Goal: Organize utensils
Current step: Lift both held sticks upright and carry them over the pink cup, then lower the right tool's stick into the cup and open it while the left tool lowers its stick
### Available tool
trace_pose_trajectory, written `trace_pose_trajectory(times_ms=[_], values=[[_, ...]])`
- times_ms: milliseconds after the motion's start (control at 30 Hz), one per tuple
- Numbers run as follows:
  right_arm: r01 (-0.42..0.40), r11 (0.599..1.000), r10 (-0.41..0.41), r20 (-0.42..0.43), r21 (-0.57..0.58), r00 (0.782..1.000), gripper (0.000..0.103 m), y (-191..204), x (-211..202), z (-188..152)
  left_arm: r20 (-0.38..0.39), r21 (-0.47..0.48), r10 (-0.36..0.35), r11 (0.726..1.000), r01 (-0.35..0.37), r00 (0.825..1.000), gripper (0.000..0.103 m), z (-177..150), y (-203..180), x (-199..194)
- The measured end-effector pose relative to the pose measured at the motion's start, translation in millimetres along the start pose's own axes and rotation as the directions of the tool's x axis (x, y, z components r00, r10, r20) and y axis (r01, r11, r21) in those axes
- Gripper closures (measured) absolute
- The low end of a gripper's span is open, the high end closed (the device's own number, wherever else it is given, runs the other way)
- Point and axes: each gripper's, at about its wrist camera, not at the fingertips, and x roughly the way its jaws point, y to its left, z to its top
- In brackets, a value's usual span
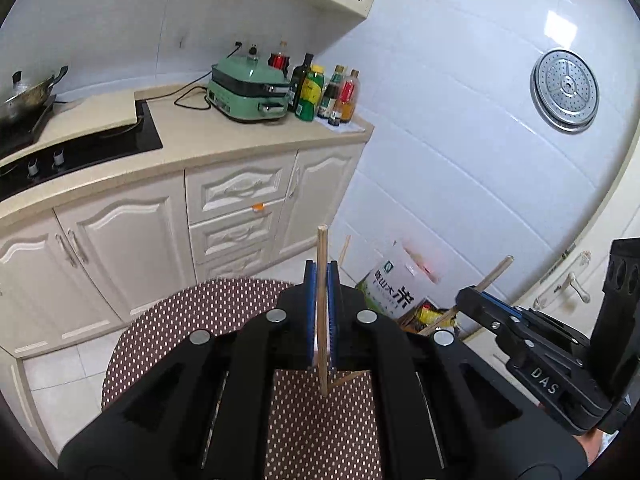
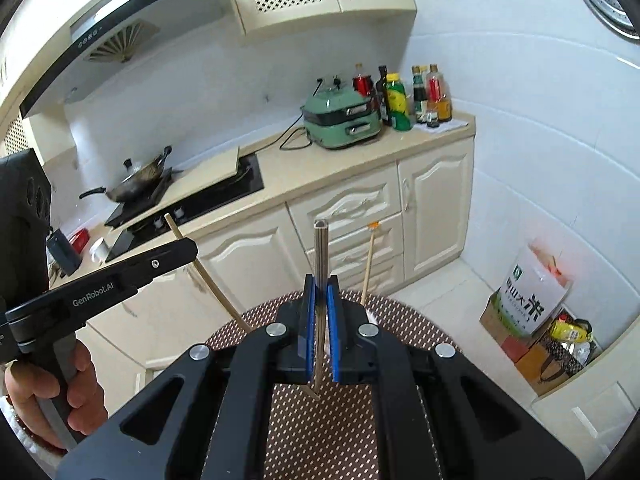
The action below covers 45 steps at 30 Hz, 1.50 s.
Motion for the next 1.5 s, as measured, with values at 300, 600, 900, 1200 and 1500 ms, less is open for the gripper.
trace_pose_trajectory(times_ms=[300, 600, 900, 1200, 1500], values=[[0.027, 1.0, -0.027, 0.024, 0.0, 0.999, 0.098, -14, 12, 14, 0.029, -0.011, 0.003, 1.0, -0.003, 1.0, 0.098, 23, -2, 21], [0.051, 0.999, -0.051, 0.045, -0.015, 0.998, 0.099, -17, 23, 21, 0.061, 0.0, 0.02, 1.0, -0.02, 0.998, 0.098, 33, -2, 38], [0.064, 0.997, -0.064, 0.013, -0.04, 0.998, 0.099, -16, 41, 16, 0.001, 0.012, 0.022, 1.0, -0.022, 1.0, 0.098, 19, -1, 63], [0.07, 0.997, -0.07, -0.01, -0.043, 0.997, 0.099, -17, 48, 6, -0.036, 0.022, 0.023, 1.0, -0.023, 0.999, 0.098, 5, 1, 71], [0.068, 0.996, -0.07, -0.036, -0.053, 0.997, 0.098, -13, 51, -9, -0.076, 0.028, 0.026, 0.999, -0.023, 0.997, 0.098, -12, 2, 72]])
